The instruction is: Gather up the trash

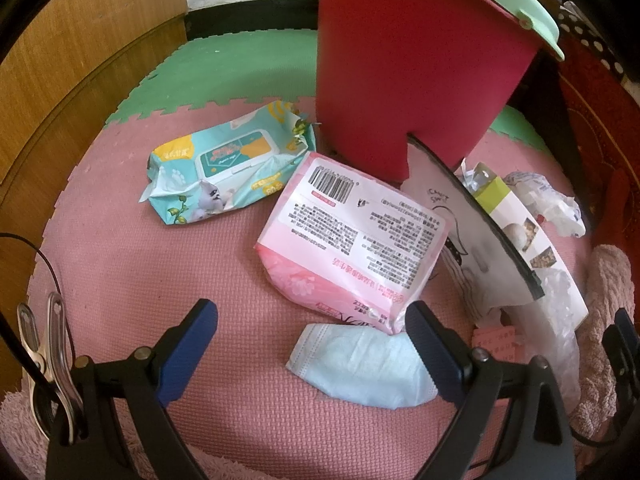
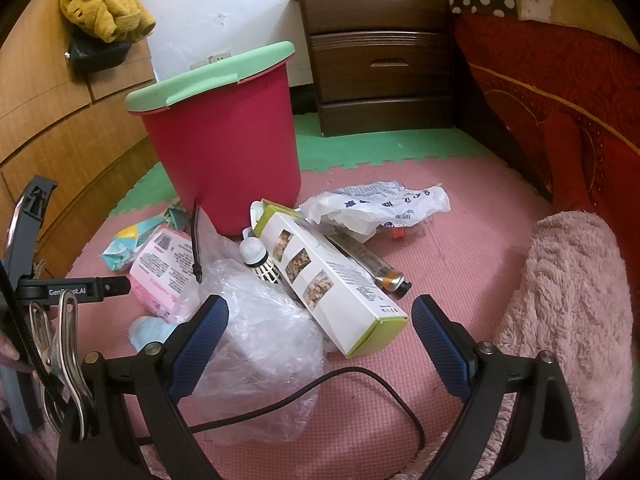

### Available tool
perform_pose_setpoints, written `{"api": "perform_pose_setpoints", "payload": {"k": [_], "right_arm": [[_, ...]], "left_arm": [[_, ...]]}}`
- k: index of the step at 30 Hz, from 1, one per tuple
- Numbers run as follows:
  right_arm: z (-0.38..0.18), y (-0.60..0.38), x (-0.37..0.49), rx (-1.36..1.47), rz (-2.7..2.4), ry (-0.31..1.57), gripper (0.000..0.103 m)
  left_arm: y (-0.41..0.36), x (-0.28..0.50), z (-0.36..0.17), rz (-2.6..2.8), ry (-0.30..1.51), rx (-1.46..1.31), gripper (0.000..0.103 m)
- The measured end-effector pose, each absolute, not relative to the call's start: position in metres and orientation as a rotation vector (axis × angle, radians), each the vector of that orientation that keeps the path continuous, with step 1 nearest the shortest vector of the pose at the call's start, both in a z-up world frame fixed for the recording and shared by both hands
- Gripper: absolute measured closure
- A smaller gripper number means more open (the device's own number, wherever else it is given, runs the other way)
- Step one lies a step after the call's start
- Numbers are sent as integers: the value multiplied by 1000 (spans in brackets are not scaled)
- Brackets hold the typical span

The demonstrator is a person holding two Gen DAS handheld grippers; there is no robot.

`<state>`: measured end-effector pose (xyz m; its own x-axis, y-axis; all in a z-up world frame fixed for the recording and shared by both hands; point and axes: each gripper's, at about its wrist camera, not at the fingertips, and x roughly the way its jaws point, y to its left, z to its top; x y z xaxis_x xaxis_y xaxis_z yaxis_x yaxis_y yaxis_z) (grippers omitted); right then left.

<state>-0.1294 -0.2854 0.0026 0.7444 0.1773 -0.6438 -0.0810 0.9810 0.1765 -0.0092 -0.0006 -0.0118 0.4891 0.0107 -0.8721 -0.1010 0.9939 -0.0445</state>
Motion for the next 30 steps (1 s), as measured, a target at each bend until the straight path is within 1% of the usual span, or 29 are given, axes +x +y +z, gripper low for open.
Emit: {"api": "perform_pose_setpoints", "payload": {"k": [9,14,18,25,30], "right_arm": [[5,-289,-130,166,148,711,8],[6,-292,-130,181,157,709,8],[6,-294,-131,197,163,708,8],[6,-299,-130,231,164,704,8],[7,-301,-131,243,167,699,8]], "left_arm": [[-4,-10,0,46,1065,-77,6],[-11,-1,0,6,1105,-61,6],[-23,3,-9,-45,1170,-16,6],[-39,-1,-44,-78,1331,6,6],[-42,1,-60,-79,1399,-64,6]]}}
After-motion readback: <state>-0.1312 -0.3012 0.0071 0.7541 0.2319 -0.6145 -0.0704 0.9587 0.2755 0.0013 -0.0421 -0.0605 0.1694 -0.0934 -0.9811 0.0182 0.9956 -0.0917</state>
